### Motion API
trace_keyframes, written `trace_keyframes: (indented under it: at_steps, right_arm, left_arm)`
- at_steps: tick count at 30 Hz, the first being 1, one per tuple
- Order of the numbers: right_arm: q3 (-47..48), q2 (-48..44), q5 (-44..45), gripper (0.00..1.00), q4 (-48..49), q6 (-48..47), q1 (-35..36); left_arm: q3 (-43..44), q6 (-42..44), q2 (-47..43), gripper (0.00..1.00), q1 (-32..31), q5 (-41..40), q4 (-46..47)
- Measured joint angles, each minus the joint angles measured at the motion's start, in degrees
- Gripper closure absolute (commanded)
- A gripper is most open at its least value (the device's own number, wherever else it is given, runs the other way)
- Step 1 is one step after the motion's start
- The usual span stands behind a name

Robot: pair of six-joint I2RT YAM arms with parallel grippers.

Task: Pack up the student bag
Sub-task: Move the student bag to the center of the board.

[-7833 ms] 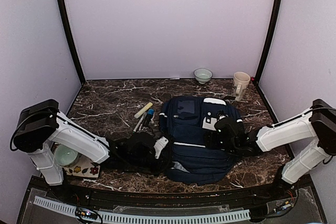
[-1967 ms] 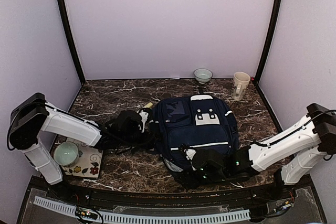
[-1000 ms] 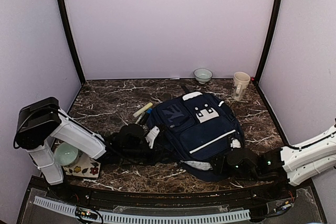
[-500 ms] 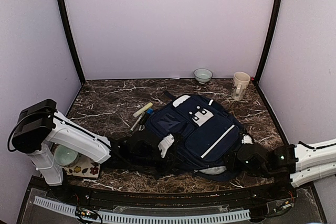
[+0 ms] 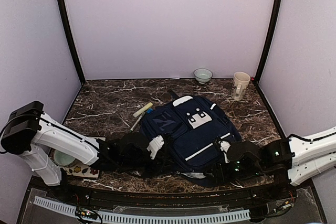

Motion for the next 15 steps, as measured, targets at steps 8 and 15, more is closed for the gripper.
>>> trace_keyframes:
  at_steps: [8, 15]
  right_arm:
    - [5.18, 8.28, -5.99, 0.38, 2.34, -0.9, 6.05]
    - [7.02, 0.79, -4.39, 0.39, -2.21, -0.24, 7.39]
  left_arm:
    - [-5.14, 5.16, -6.75, 0.35, 0.0, -5.55, -1.18]
    - [-5.46, 7.13, -6.05, 0.37, 0.0, -7.19, -0.46]
